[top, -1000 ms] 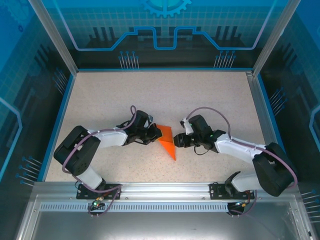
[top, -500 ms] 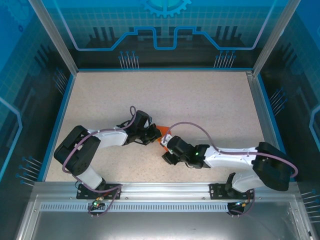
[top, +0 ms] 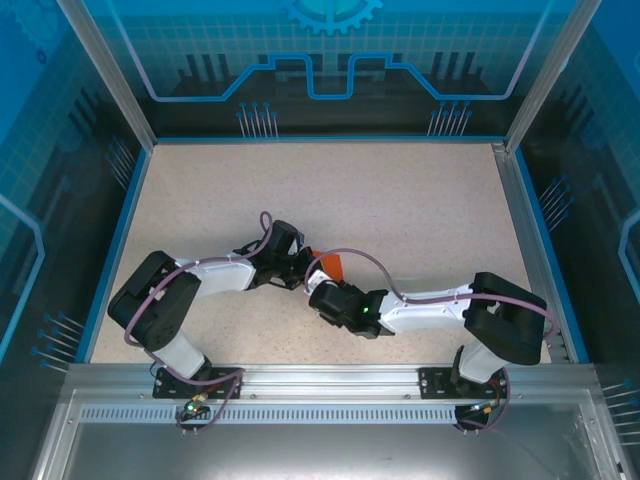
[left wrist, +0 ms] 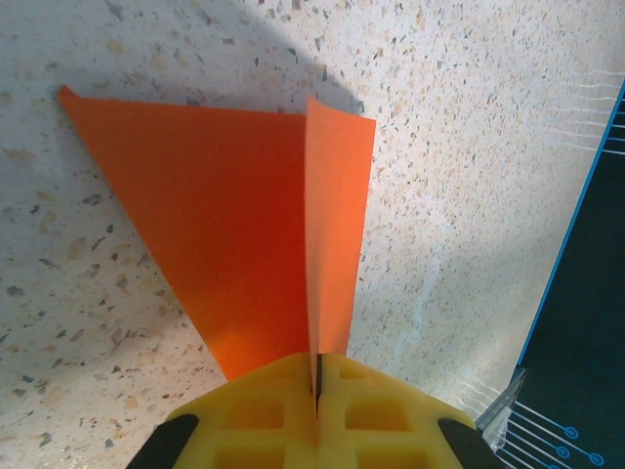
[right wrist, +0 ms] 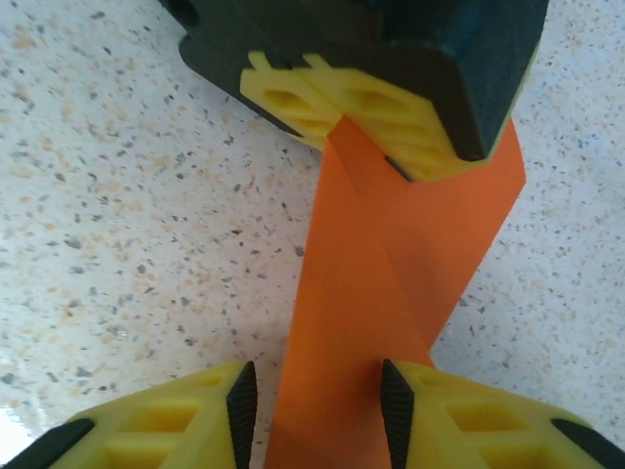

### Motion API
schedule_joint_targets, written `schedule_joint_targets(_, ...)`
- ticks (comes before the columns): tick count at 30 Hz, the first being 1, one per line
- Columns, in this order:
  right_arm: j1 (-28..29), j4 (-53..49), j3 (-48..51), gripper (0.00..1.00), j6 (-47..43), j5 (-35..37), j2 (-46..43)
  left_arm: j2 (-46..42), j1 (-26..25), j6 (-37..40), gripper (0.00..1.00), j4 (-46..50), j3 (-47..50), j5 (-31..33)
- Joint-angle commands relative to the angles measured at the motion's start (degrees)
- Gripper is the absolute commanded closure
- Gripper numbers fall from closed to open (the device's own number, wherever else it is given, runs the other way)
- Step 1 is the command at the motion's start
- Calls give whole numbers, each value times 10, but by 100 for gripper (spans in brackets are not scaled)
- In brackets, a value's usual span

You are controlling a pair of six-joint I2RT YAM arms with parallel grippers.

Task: Fold a paper plane with a square sheet of paper (pick it up from the middle)

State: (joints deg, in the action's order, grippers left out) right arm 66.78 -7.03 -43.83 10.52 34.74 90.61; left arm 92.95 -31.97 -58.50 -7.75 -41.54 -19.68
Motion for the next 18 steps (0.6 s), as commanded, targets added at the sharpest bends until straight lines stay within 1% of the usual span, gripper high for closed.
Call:
schedule_joint_targets(1, 11, -11, -11, 63, -1, 36, 12, 7, 4, -2, 100, 12, -13, 1)
schedule_joint_targets(10, 12, -7, -10, 86, 5, 42, 21, 3, 4, 0, 100, 21, -14, 2)
schedule_joint_targets(13, 11, -6, -11, 89, 7, 36, 22, -2, 4, 2, 100, 33, -14, 9)
schedule_joint_targets(14, 12, -5, -9, 90, 9, 32, 23, -3, 3, 4, 97, 38, -14, 13)
schedule_joint_targets(18, 6, 12, -1, 95, 27, -3, 27, -15, 3, 5, 79, 63, -13, 29)
